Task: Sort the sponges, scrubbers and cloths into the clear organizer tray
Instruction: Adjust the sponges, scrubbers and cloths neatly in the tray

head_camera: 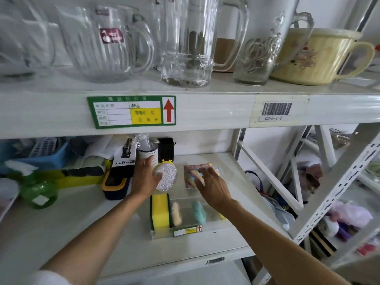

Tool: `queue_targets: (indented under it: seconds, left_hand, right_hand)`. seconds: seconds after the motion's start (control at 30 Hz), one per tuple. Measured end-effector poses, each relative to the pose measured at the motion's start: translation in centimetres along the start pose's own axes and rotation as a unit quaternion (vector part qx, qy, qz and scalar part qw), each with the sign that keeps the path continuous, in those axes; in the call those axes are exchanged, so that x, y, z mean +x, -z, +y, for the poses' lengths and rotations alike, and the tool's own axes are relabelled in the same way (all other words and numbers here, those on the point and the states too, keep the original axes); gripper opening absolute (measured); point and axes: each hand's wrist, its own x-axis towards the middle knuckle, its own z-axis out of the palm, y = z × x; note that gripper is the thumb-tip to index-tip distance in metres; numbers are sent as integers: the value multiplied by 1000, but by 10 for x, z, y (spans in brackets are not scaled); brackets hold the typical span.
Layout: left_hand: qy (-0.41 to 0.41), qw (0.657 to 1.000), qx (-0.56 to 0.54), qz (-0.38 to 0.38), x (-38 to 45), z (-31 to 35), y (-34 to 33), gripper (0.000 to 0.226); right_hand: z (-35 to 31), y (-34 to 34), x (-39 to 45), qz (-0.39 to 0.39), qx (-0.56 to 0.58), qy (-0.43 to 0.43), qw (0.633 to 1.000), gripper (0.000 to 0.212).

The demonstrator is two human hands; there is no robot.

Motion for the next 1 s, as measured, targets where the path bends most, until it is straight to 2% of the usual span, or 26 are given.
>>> queue_targets:
  seconds: [0.07, 0.13, 0.27, 0.33, 0.43, 0.6, 0.67, 0.73, 0.83, 0.9, 1.0]
  left_hand:
    - [56, 997, -6, -55, 2, -5, -2, 74]
    - [87, 993, -22, -71, 4, -13, -3, 70]
    - [60, 995, 10, -83, 4, -15, 2, 23]
    - [42, 995, 25, -86, 3, -13, 4, 13]
    - [39, 994, 30, -100, 4, -15, 3, 14]
    - [61, 993, 9, -105, 10, -24, -5, 6]
    - [62, 993, 26, -101, 12, -23, -9, 19]
    - [60, 991, 41, -109, 11, -19, -12, 23]
    - [55, 992, 48, -106, 10, -15, -11, 5]
    - [56, 992, 53, -96, 11, -13, -13, 21]
    - [50, 991, 81, -94, 12, -10, -12, 19]
  right_hand:
    - [-20, -9, 19, -28, 38, 14, 999, 47]
    - [-37, -19, 38, -59, 53, 10, 997, 53]
    - [-57, -32, 67, -104, 42, -3, 994, 61]
    - [-61, -37, 79, -113, 42, -27, 992, 62]
    - [-61, -43, 92, -128, 39, -69, 989, 60]
    - [-58, -51, 100, -126, 54, -104, 985, 38]
    - [-58, -52, 101, -108, 56, -103, 987, 31]
    - [-57, -51, 102, -91, 62, -109, 988, 30]
    - [-55, -52, 104, -89, 61, -106, 989, 28]
    - [-55, -53, 105, -100, 46, -102, 989, 31]
    - [-56, -56, 106, -119, 38, -97, 987, 34]
